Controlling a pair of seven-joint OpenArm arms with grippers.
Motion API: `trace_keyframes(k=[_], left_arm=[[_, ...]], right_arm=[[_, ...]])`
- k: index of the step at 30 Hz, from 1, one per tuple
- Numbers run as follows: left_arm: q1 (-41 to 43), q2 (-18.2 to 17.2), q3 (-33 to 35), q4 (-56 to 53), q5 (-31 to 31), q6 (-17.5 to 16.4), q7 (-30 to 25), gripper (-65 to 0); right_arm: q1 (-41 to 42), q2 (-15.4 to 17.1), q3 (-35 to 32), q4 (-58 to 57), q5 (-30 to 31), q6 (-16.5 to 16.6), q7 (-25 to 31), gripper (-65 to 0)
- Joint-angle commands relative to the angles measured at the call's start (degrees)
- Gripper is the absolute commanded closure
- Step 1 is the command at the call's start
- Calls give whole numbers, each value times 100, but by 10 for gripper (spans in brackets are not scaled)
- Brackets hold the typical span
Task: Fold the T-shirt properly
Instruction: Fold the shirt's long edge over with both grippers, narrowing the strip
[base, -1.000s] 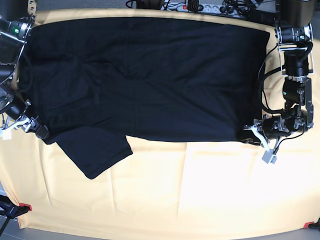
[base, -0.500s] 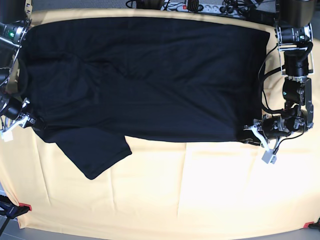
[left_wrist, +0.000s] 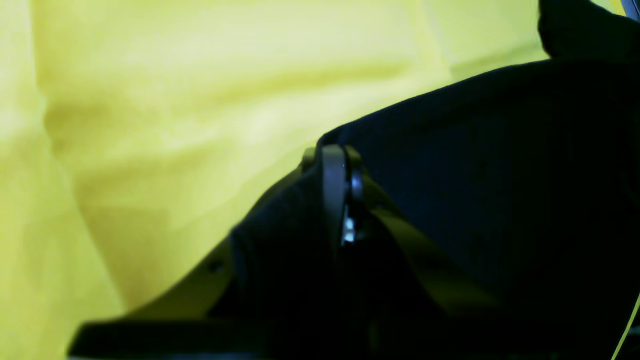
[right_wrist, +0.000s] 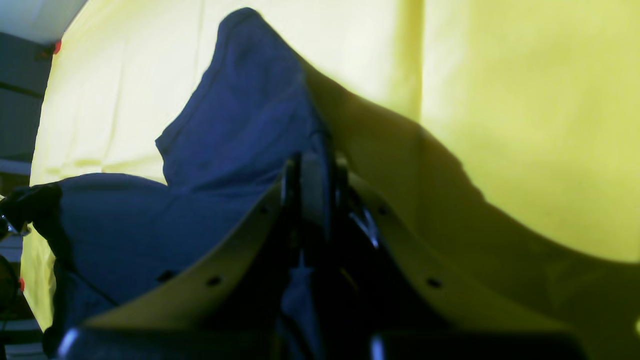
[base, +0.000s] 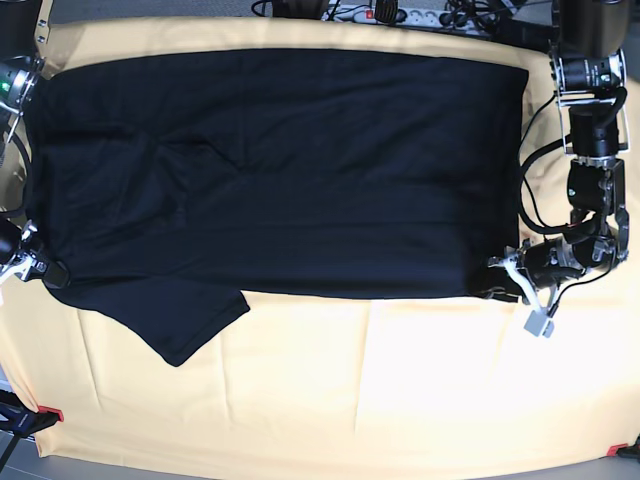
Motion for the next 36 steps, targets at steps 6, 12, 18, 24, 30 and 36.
trace_keyframes(k=[6, 12, 18, 24, 30, 36], left_arm=[[-540, -111, -48, 83, 660, -17, -863, 0], [-883, -111, -48, 83, 769, -37, -951, 0], [-839, -125, -48, 83, 282, -455, -444, 0], [-785, -330, -48, 83, -1021, -821, 527, 0], [-756, -525, -48, 83, -1904, -821, 1126, 0], [-579, -708, -48, 83, -3259, -821, 2223, 0]], right_arm=[[195, 195, 33, 79, 120, 12, 240, 0], [337, 197, 33, 90, 107, 12, 260, 0], [323, 192, 33, 232, 195, 12, -28, 0], [-291, 195, 33, 1224, 428, 12, -302, 0], [-1084, 203, 33, 2345, 352, 12, -258, 0], [-1438, 369, 33, 2905, 256, 12, -258, 0]])
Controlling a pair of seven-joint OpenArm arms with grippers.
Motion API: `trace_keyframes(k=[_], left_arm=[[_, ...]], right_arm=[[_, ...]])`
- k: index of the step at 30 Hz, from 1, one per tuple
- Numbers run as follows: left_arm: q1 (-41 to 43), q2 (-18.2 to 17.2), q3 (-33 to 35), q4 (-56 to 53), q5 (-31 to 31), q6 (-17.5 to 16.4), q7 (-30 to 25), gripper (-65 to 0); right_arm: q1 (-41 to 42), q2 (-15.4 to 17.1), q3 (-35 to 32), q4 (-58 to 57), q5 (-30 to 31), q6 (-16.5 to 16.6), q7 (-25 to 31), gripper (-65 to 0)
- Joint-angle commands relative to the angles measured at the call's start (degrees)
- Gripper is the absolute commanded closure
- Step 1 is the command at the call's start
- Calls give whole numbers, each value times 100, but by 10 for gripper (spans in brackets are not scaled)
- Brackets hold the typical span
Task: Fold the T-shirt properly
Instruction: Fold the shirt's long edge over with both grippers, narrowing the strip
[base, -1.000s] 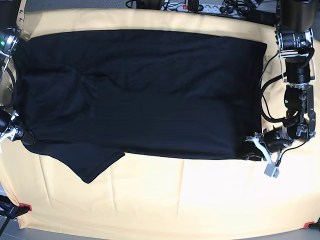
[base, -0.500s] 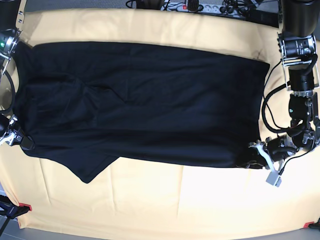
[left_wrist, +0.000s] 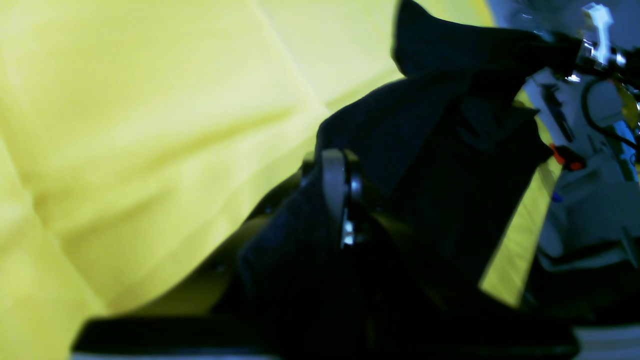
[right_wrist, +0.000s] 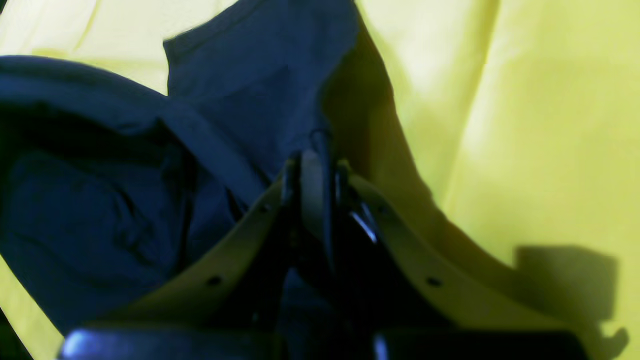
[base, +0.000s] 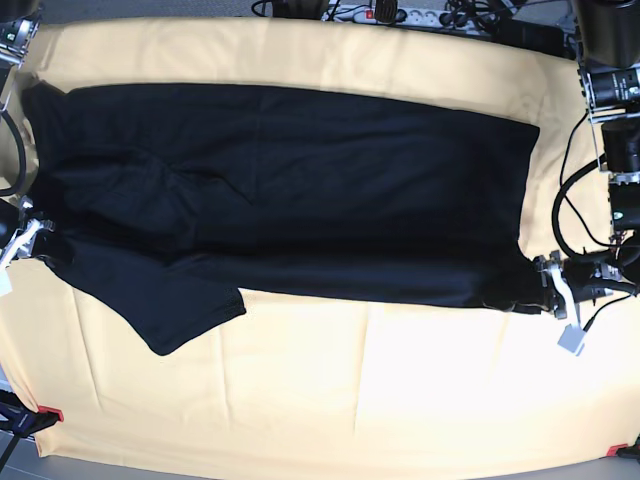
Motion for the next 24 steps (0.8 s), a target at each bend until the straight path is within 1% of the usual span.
trace_keyframes(k=[1, 6, 11, 16, 21, 22, 24], left_arm=[[-116, -116, -48, 85, -252, -41, 42, 0], [-81, -304, -48, 85, -252, -41, 48, 0], [-85, -514, -50, 118, -252, -41, 33, 0], [-94, -730, -50, 118, -252, -41, 31, 0], [-94, -695, -48, 118, -252, -41, 37, 0], [-94, -695, -48, 118, -252, -41, 39, 0], [-94, -702, -48, 118, -252, -41, 144, 0]], right_arm=[[103, 205, 55, 164, 107, 30, 109, 0], [118, 308, 57, 385, 227, 30, 107, 0], [120, 308, 55, 387, 264, 30, 72, 0], [120, 404, 57, 387, 278, 30, 173, 0], [120, 391, 55, 387, 315, 30, 146, 0], [118, 398, 55, 387, 402, 30, 90, 0], [118, 409, 55, 387, 697, 30, -199, 0]])
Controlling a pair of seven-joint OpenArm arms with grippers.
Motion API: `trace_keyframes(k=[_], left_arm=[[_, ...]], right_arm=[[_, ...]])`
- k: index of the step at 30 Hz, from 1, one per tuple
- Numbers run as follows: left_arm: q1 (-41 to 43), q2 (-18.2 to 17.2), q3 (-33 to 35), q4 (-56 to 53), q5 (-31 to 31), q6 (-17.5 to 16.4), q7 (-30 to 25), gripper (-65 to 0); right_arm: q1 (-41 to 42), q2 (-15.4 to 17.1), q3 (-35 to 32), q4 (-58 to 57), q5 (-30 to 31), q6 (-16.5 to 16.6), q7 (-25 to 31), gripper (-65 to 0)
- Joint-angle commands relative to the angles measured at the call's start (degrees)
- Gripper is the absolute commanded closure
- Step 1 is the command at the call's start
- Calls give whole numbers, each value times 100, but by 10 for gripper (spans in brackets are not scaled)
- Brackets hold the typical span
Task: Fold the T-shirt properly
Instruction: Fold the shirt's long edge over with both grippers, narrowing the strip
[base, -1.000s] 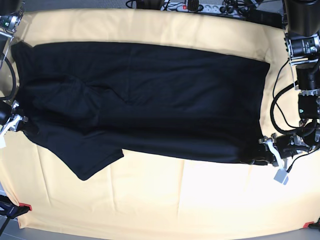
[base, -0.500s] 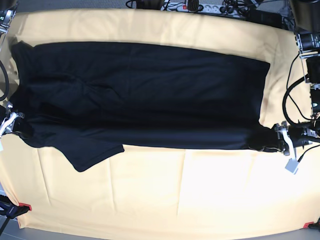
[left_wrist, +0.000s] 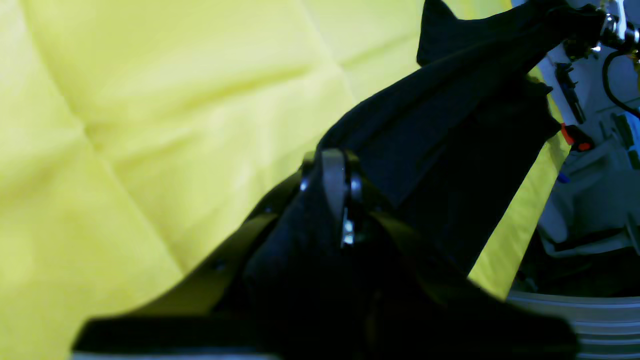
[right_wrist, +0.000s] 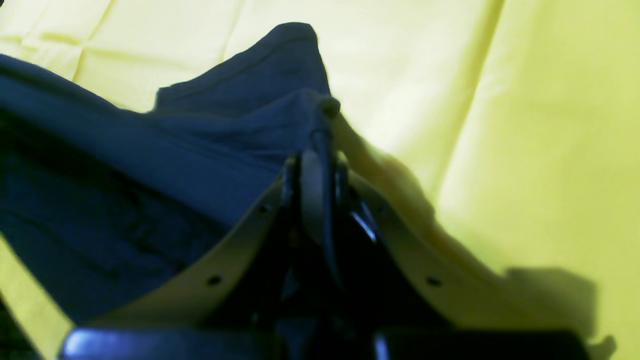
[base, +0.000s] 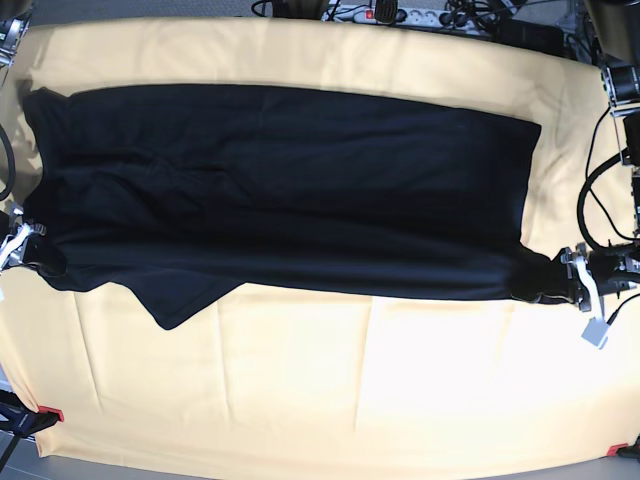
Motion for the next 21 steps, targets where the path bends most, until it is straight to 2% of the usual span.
trace_keyframes(k=[1, 6, 10, 14, 21], left_arm=[[-175, -144, -52, 90, -97, -45, 116, 0], [-173, -160, -52, 164, -97, -11, 203, 0], [-170, -192, -52, 295, -97, 197, 203, 0], [-92, -153, -52, 461, -97, 603, 203, 0], [503, -201, -52, 1182, -97, 656, 203, 0]], right_arm=[[109, 197, 61, 96, 275, 30, -50, 0], [107, 262, 61, 96, 763, 30, -776, 0], [85, 417, 59, 96, 765, 30, -883, 0], [-79, 483, 59, 96, 614, 30, -918, 0], [-387, 483, 59, 96, 361, 30, -901, 0]])
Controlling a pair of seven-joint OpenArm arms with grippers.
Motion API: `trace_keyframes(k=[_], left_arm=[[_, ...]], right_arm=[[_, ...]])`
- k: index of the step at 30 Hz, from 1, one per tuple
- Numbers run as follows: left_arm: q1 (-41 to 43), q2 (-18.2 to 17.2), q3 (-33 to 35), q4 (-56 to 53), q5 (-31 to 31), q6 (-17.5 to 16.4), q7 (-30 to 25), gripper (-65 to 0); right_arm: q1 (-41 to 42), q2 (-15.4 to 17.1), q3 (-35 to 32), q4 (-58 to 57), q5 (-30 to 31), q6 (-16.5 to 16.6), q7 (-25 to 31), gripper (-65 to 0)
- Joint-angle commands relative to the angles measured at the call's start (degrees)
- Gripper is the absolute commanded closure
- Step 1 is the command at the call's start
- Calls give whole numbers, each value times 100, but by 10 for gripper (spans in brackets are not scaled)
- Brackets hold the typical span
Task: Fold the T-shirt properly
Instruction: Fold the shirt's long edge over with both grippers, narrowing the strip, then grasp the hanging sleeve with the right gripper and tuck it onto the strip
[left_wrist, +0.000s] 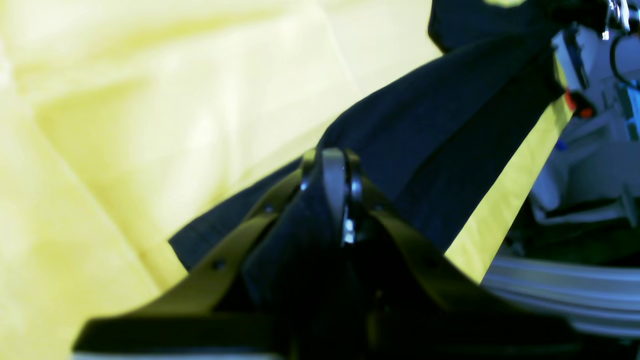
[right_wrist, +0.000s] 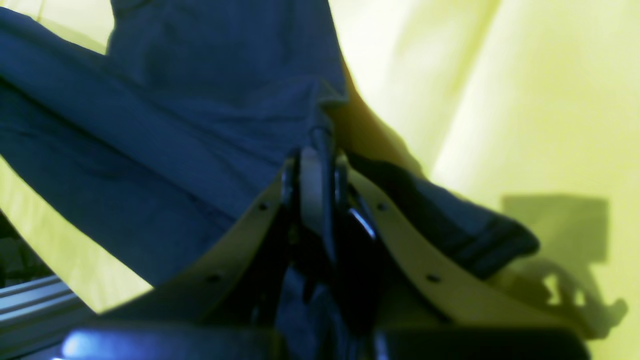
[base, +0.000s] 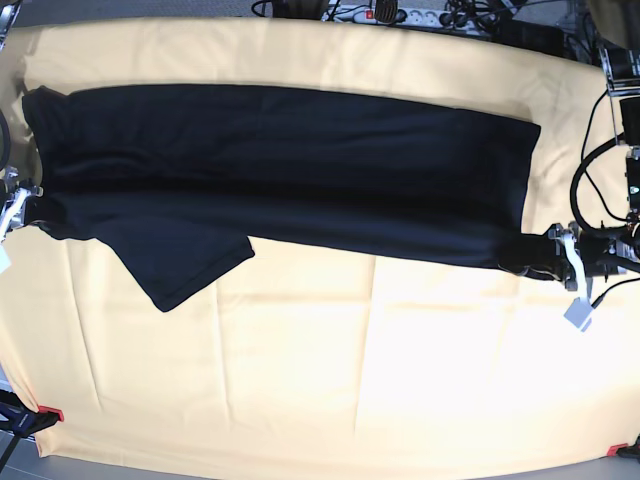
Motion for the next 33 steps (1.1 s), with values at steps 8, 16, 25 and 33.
trace_keyframes(k=[8, 16, 25, 33], left_arm=[[826, -682, -55, 964, -141, 2, -49, 0], [1473, -800, -55, 1067, -141, -85, -49, 0], [1891, -769, -55, 1067, -141, -83, -49, -437], [1932, -769, -55, 1064, -141, -81, -49, -437]], right_arm=[[17, 264, 63, 72, 94, 28, -52, 0], [-24, 260, 63, 72, 22, 28, -48, 0], [129, 522, 85, 72, 186, 28, 192, -407], [680, 404, 225, 72, 868, 28, 319, -407]])
